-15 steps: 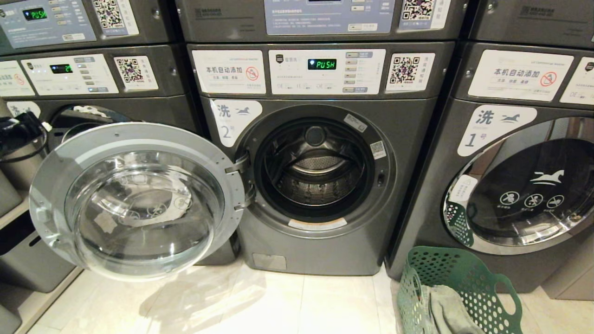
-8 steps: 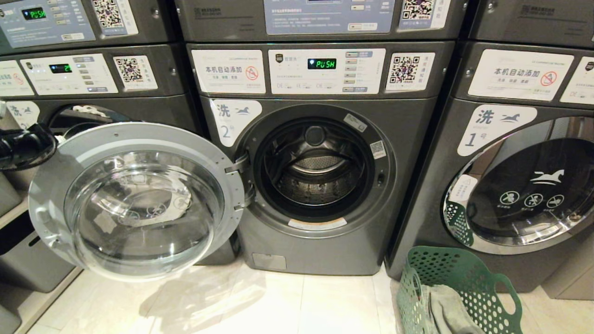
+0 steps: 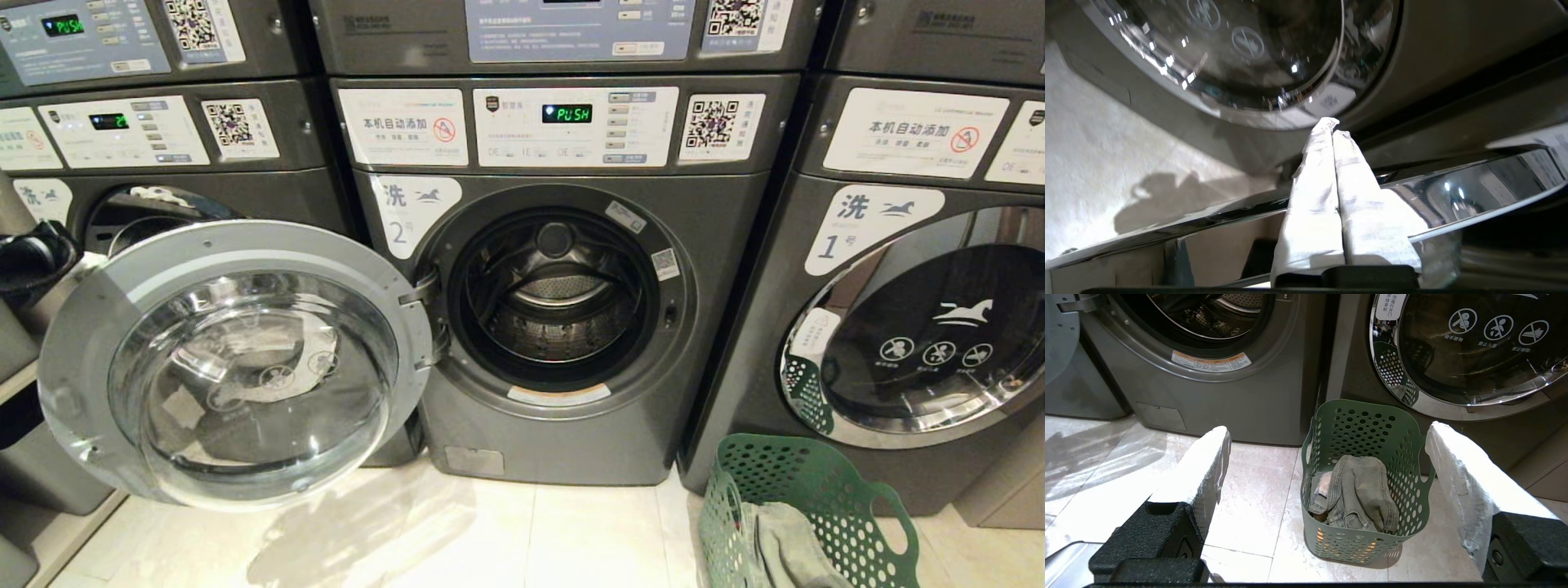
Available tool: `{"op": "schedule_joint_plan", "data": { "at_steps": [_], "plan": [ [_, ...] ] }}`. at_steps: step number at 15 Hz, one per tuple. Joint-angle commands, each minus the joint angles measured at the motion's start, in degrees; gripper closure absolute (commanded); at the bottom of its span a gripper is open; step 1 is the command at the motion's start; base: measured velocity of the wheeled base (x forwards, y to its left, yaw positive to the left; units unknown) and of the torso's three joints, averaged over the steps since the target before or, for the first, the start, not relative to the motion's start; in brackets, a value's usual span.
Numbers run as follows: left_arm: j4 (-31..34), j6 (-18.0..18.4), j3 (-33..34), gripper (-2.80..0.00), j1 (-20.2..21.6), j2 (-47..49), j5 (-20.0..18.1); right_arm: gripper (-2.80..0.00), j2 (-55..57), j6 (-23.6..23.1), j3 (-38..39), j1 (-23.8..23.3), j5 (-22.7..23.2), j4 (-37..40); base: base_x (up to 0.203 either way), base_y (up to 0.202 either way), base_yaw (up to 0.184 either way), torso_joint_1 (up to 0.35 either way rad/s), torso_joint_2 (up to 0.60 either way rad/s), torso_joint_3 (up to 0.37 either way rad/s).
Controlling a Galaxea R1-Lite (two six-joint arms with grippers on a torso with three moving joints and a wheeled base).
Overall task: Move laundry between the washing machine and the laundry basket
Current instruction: Close the washing machine door with the left hand
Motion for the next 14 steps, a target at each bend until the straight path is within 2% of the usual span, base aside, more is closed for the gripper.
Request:
{"op": "schedule_joint_plan", "data": {
  "at_steps": [1,3,6,10,12,14],
  "plan": [
    [10.7,-0.2,0.0,0.00,0.2,-6.0,-2.7,-2.80,0.1,0.0,0.0,0.0,0.1,0.0,0.000,0.000,0.000,0.000,0.00,0.000],
    [21.8,0.1,0.0,0.00,0.2,-10.5,-4.6,-2.80,0.1,0.0,0.1,0.0,0.1,0.0,0.000,0.000,0.000,0.000,0.00,0.000],
    [33.6,0.2,0.0,0.00,-0.4,-15.8,-5.1,-2.80,0.1,0.0,0.1,0.0,0.0,0.0,0.000,0.000,0.000,0.000,0.00,0.000],
    [52.3,-0.3,0.0,0.00,-4.6,-24.8,-5.7,-2.80,0.1,0.0,0.1,0.0,0.0,0.0,0.000,0.000,0.000,0.000,0.00,0.000],
    [56.7,-4.1,0.0,0.00,-6.1,-27.9,-5.6,-2.80,0.1,0.1,0.1,0.0,0.0,0.0,0.000,0.000,0.000,0.000,0.00,0.000],
    [54.4,-4.9,0.2,0.00,-5.5,-26.8,-0.3,-2.80,0.1,0.0,0.3,0.0,0.0,-0.8,0.000,0.000,0.000,0.000,0.00,0.000]
  ]
}}
